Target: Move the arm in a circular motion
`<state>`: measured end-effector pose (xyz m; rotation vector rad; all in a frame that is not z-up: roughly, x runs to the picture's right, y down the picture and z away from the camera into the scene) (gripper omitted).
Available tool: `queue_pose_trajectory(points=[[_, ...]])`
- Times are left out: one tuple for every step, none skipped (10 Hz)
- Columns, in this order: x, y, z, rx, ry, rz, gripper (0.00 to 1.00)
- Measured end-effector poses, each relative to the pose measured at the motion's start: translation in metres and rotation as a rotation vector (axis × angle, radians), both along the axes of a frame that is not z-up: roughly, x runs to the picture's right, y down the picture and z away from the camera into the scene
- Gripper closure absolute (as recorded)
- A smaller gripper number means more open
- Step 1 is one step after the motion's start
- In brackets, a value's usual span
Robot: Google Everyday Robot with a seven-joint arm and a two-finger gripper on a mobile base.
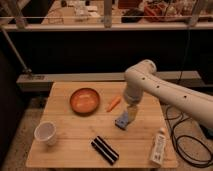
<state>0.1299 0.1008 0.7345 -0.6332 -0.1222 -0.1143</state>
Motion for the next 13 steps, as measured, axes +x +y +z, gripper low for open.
queue_pose_trajectory(points=[[-0.005, 0.001, -0.001, -0.001, -0.002, -0.003, 0.20], [-0.012, 0.001, -0.001, -0.003, -0.006, -0.009, 0.20], [-0.018, 0.001, -0.002, -0.003, -0.010, -0.014, 0.20], [-0.021, 0.001, -0.003, -0.004, -0.011, -0.019, 0.20], [-0.027, 0.002, -0.003, -0.007, -0.010, -0.027, 0.20], [-0.034, 0.001, -0.003, -0.007, -0.014, -0.028, 0.20], [-0.035, 0.001, -0.004, -0.006, -0.013, -0.030, 0.20], [-0.036, 0.002, -0.005, -0.010, -0.012, -0.032, 0.20], [-0.039, 0.003, -0.006, -0.013, -0.015, -0.039, 0.20], [-0.045, 0.000, -0.008, -0.012, -0.019, -0.043, 0.20], [-0.045, 0.000, -0.009, -0.014, -0.017, -0.042, 0.20], [-0.043, 0.000, -0.011, -0.016, -0.012, -0.044, 0.20], [-0.044, -0.001, -0.012, -0.019, -0.011, -0.049, 0.20]])
